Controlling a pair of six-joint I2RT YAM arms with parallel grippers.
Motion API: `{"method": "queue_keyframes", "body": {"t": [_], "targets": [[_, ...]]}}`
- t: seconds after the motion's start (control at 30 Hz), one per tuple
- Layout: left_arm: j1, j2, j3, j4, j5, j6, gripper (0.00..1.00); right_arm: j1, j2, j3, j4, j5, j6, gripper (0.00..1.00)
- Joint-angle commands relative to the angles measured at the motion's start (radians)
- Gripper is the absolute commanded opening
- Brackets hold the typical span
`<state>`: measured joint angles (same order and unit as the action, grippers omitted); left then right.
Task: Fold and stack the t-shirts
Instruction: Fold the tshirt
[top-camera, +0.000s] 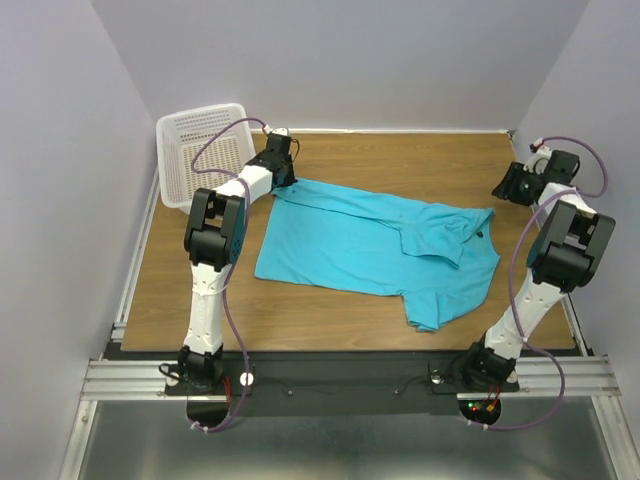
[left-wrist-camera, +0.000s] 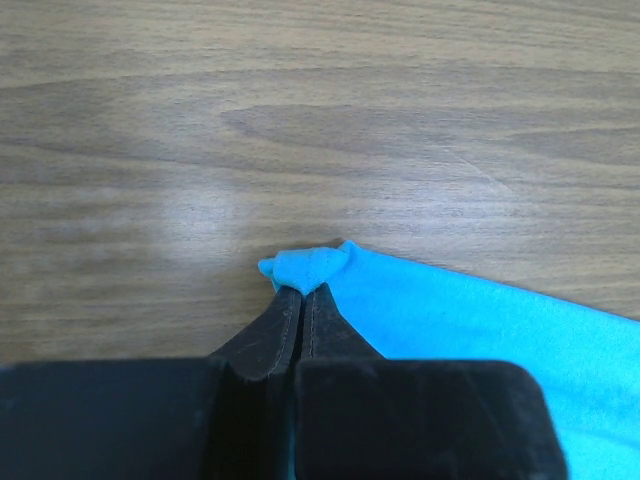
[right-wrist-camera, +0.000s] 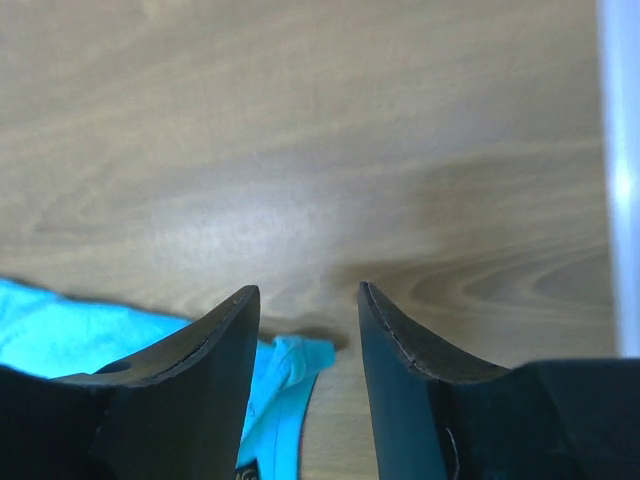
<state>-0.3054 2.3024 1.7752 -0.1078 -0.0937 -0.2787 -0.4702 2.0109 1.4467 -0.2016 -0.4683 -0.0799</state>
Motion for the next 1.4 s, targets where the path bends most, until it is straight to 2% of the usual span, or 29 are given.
{"method": "queue_keyframes", "body": {"t": [0.0,0.23,0.43,0.63,0.97,1.13,1.23,1.27,1.3,1.37], "targets": [[0.008,-0.009,0.035,0.014,0.012,0.019,0.0,0.001,0.037,0.033,-0.084,-0.069,-0.006,0.5],[0.009,-0.009,0.021,0.022,0.026,0.019,0.0,0.002,0.061,0.034,-0.122,-0.066,-0.02,0.46],[0.008,-0.008,0.012,0.023,0.028,0.022,0.0,0.002,0.072,0.037,-0.145,-0.056,-0.023,0.3],[0.008,-0.009,0.012,0.023,0.028,0.024,0.0,0.002,0.055,0.052,-0.14,-0.024,0.009,0.01],[0.008,-0.012,-0.002,0.025,0.02,0.022,0.0,0.002,-0.04,-0.032,0.005,0.232,0.32,0.01],[0.008,-0.008,0.004,0.026,0.02,0.021,0.0,0.002,-0.044,-0.065,0.007,0.387,0.463,0.01],[0.009,-0.004,0.004,0.026,0.02,0.021,0.0,0.002,-0.037,-0.065,0.007,0.369,0.459,0.24],[0.008,-0.003,0.007,0.026,0.022,0.019,0.0,0.002,-0.037,-0.062,0.007,0.343,0.433,0.44],[0.008,-0.001,0.009,0.025,0.023,0.019,0.0,0.002,-0.044,-0.055,0.007,0.335,0.421,0.48],[0.009,0.002,0.016,0.023,0.028,0.018,0.0,0.002,-0.06,-0.048,0.007,0.306,0.349,0.64]]}}
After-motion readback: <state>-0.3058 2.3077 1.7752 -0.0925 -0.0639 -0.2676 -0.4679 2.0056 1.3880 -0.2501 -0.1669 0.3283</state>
